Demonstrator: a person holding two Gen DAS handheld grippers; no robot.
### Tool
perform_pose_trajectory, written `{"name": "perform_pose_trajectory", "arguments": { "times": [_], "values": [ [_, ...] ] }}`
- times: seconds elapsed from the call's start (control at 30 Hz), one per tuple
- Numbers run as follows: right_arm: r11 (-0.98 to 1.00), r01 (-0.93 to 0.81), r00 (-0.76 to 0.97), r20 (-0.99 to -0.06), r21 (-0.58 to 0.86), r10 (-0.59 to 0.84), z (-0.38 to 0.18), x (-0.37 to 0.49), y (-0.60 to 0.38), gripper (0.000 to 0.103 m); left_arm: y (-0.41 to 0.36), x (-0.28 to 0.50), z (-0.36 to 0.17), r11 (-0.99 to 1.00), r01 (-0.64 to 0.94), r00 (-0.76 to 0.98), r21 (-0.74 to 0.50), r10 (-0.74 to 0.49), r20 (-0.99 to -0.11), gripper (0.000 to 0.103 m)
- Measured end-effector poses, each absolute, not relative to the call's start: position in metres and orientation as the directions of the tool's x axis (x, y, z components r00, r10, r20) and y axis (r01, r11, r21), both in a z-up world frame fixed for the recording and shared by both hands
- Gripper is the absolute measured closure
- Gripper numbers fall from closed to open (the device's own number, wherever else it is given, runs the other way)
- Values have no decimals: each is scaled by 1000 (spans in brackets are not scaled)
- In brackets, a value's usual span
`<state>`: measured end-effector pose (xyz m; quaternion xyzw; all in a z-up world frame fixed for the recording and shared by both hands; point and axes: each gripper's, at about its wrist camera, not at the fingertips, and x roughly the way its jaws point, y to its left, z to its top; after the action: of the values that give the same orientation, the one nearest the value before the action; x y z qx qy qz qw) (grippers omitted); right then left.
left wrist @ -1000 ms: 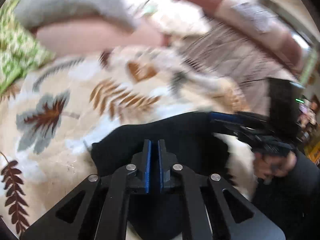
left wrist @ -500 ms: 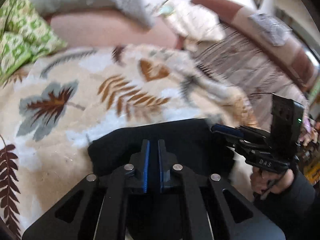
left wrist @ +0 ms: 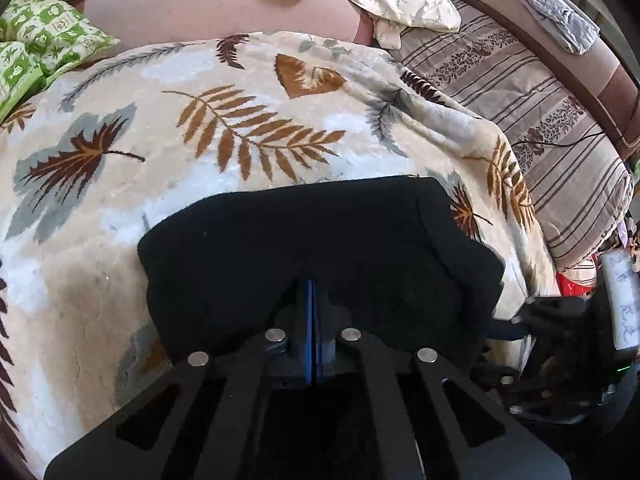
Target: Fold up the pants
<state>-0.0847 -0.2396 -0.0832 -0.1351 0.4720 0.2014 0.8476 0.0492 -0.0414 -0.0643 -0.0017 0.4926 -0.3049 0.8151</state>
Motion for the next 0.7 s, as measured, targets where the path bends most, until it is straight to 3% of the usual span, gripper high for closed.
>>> {"name": "perform_pose_trajectory", "arguments": {
  "times": [0.17, 0.33, 0.4, 0.57, 0.7],
  "values": [
    [890, -456, 548, -781, 22, 300, -48, -92, -253, 72, -39, 51, -63, 806, 495, 328, -325, -520, -789, 102],
    [887, -437, 684, -584, 150, 436, -7, -91, -265, 72, -34, 41, -45, 794, 519, 360, -316, -538, -762, 99],
    [868, -463, 681, -554, 180, 478, -7, -86, -259, 72, -29, 24, -30, 763, 573, 369, -300, -567, -737, 99],
    [876, -433, 513, -742, 211, 432, -60, -53, -244, 74, -15, 5, -56, 721, 616, 262, -318, -568, -780, 99],
    [886, -436, 531, -749, 158, 395, -61, -58, -235, 74, -5, 17, -70, 698, 563, 231, -442, -647, -727, 102]
  ]
}}
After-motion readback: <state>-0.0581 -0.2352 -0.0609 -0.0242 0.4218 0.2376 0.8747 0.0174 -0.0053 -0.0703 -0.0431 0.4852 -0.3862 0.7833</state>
